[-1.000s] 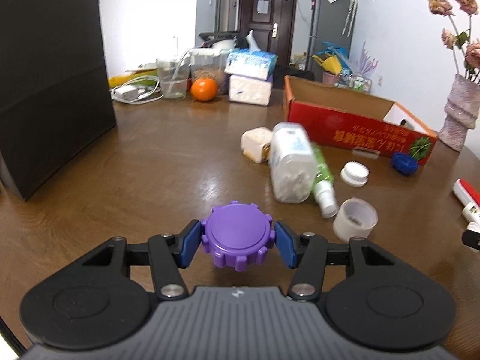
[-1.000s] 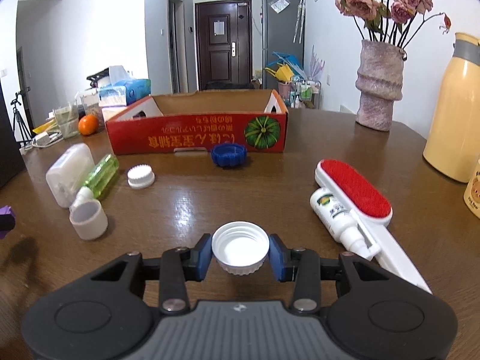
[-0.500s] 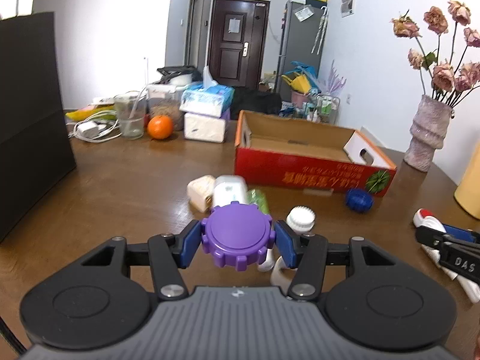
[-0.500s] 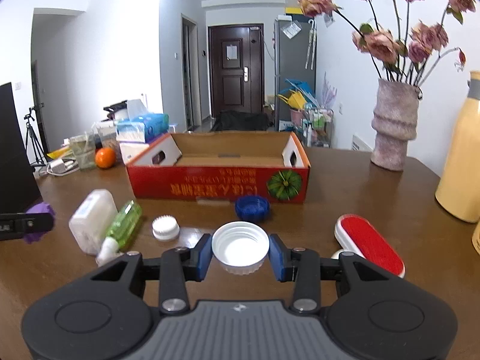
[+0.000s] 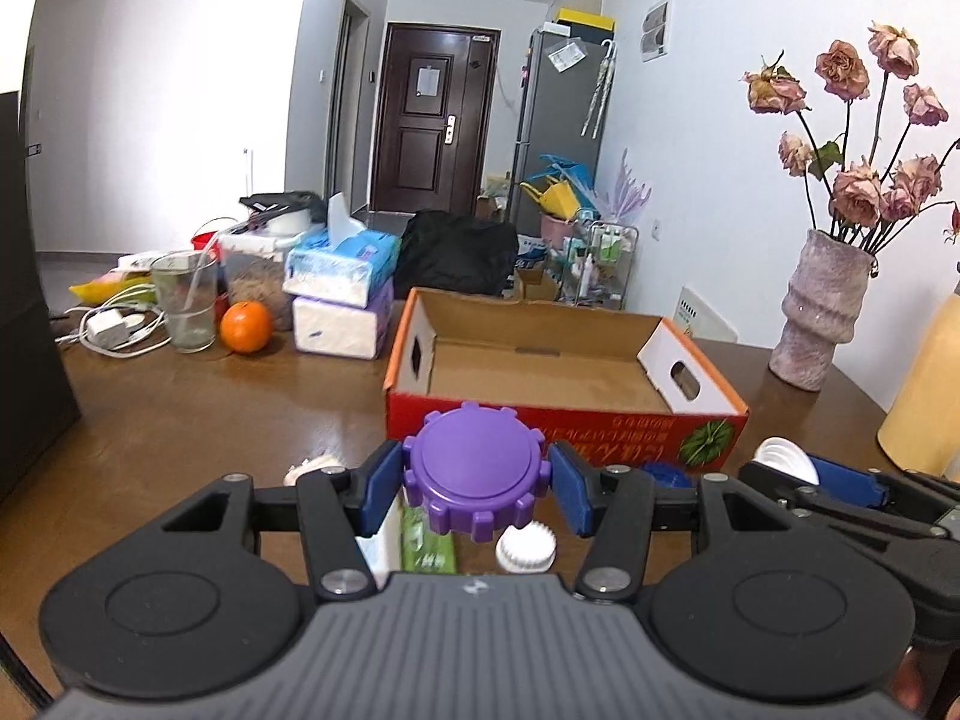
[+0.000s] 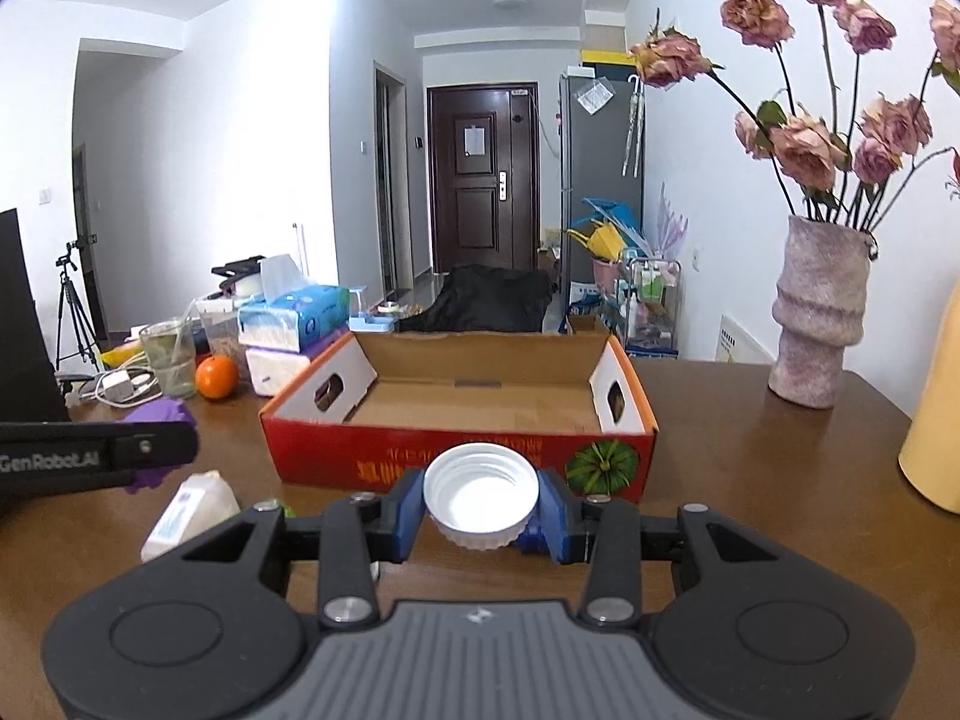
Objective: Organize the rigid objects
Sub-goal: 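Carry the purple cap and white cap in both grippers over the red box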
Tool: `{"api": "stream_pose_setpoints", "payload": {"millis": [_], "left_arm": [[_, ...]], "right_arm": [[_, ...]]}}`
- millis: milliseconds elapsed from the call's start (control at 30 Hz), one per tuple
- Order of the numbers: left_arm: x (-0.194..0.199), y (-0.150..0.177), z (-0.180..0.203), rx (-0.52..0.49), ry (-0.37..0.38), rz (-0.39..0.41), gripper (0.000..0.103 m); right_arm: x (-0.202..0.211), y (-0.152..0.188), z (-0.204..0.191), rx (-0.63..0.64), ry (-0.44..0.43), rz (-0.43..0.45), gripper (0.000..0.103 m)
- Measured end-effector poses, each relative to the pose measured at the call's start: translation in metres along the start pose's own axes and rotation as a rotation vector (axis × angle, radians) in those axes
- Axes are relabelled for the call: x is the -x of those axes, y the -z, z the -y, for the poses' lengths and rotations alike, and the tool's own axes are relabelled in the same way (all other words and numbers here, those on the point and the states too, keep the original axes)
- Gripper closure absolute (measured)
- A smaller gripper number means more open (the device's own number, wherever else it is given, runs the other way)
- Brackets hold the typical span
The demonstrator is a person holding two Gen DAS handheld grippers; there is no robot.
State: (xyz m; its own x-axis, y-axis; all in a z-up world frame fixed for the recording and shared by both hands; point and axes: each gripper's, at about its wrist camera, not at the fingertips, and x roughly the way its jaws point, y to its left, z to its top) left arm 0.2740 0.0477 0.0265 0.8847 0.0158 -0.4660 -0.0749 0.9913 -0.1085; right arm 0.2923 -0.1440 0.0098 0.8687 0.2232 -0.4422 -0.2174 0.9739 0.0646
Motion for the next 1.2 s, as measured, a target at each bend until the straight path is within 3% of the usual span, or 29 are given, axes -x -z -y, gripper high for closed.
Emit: {"api": "stream_pose_setpoints", "payload": {"millis": [367,1200], "left_arm": [[-0.036,-0.028,0.011,0.013,0.005,0.030,0.048],[-0.129,-0.069,0.022,0.018,-0.067,0.052,0.048]], "right_arm": [[-0.035,-0.025,0.003,-0.024,-0.003,0.034,0.064],[-0.133,-0.059,0.009,-0.039,-0.025,0.050,0.064]]}}
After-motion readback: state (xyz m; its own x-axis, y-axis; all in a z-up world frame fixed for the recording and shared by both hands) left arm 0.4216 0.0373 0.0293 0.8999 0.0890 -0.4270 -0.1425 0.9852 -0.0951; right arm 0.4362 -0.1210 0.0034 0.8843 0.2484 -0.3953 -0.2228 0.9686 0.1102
